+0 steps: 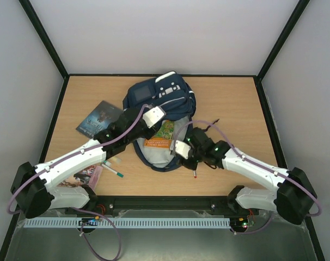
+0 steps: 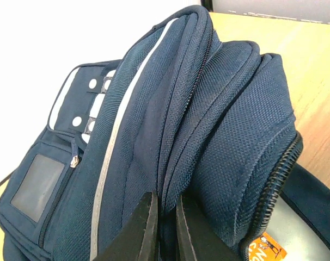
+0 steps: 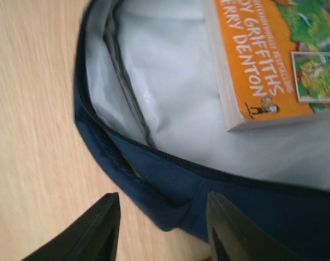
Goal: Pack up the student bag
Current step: Adjust the book in the student bag.
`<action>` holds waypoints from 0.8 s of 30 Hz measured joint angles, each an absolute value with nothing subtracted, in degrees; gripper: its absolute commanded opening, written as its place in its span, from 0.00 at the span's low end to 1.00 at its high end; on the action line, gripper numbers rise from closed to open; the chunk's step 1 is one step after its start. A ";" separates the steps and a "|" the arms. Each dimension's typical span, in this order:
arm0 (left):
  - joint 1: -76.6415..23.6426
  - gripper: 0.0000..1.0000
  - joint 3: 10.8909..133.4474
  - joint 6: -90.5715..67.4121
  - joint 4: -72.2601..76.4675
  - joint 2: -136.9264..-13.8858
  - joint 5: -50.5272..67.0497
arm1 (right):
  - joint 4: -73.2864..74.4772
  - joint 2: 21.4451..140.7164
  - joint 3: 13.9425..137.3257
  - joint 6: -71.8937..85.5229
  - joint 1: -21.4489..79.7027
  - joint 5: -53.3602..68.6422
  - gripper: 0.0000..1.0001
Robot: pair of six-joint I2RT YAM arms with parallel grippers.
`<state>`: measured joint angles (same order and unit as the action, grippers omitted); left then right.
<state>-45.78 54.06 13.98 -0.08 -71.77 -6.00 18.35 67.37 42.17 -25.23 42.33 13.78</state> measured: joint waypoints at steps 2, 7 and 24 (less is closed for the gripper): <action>-46.54 0.02 53.58 14.24 -0.38 -70.65 -6.07 | 17.52 67.26 40.60 -30.13 46.15 7.55 0.38; -48.18 0.02 52.84 15.16 -1.76 -67.68 -6.31 | 14.57 73.60 41.67 -38.30 51.79 -4.99 0.33; -48.69 0.02 52.40 16.34 -2.07 -66.30 -6.66 | 8.21 88.75 51.05 -44.21 58.54 -14.92 0.52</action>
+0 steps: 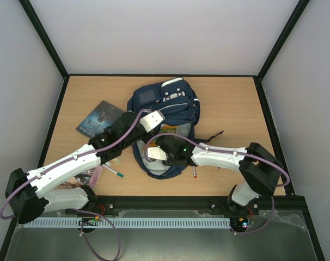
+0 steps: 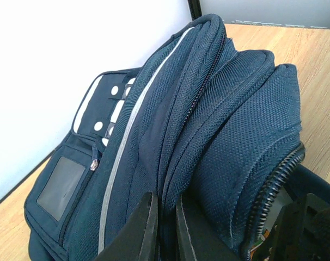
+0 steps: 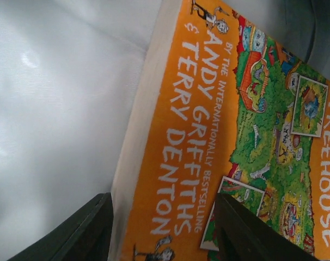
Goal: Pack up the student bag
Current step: Adjust the book in the student bag.
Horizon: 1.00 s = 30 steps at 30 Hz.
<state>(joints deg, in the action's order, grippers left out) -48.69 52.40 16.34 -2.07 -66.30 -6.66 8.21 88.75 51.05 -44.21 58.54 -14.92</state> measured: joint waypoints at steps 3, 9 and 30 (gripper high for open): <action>-48.69 0.02 52.40 16.34 -2.07 -66.30 -6.70 | 5.50 90.80 50.81 -44.60 58.59 -17.08 0.52; -48.69 0.02 52.40 16.34 -2.07 -66.30 -6.72 | -1.17 94.19 50.30 -45.95 58.92 -22.35 0.49; -48.69 0.02 52.40 16.58 -2.02 -65.87 -7.16 | -20.12 102.87 50.30 -54.94 50.48 -33.54 0.32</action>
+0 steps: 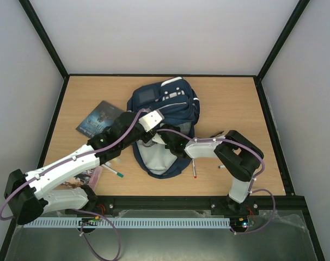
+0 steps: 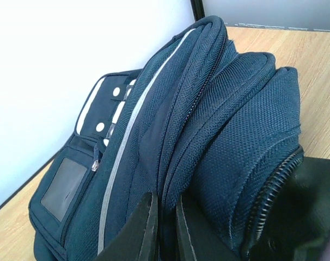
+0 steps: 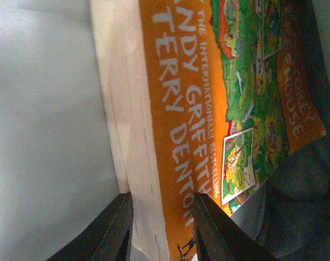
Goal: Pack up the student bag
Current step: Adjust the book in the student bag, then adjust the student bag at the center of the board.
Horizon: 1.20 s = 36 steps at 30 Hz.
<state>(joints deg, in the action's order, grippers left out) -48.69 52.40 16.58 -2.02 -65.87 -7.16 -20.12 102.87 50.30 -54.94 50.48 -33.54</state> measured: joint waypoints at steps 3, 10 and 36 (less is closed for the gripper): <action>-48.69 0.03 52.40 16.56 -2.02 -65.60 -7.14 | -21.10 103.15 50.30 -55.13 49.69 -33.98 0.32; -48.69 0.02 52.40 16.56 -2.02 -65.60 -7.18 | -15.09 101.19 50.30 -52.16 50.24 -31.16 0.44; -46.70 0.99 58.48 -3.84 -10.90 -72.84 -9.96 | 34.70 50.65 51.07 -34.26 41.63 4.95 0.46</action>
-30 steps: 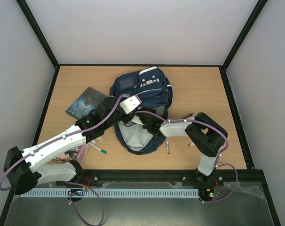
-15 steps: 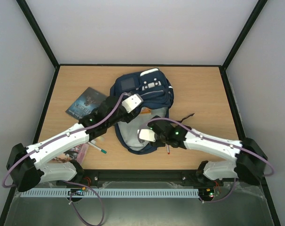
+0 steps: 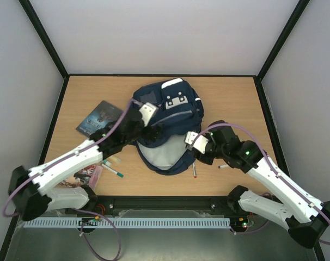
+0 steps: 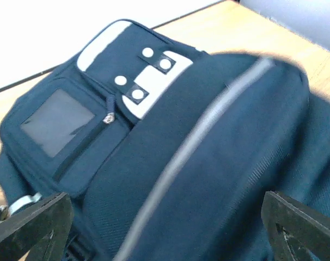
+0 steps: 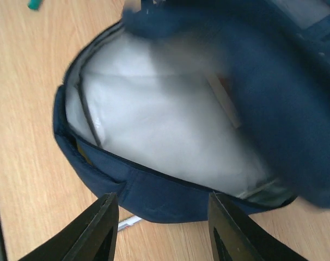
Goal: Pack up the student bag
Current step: Adjust the student bag at the center of the board.
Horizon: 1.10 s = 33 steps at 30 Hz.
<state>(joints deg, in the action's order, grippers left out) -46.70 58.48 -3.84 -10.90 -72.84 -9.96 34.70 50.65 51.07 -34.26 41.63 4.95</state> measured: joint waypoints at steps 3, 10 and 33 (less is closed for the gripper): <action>-45.52 0.99 54.76 -7.86 -11.99 -64.38 -8.73 | 37.23 50.61 53.98 -33.50 40.56 8.23 0.47; -43.46 0.96 50.13 -16.29 -13.39 -58.37 -4.78 | 39.07 54.59 57.78 -30.85 39.11 13.61 0.53; -18.04 0.87 48.84 -39.88 0.10 -93.97 4.93 | 14.63 71.24 46.37 -21.39 32.99 11.31 0.63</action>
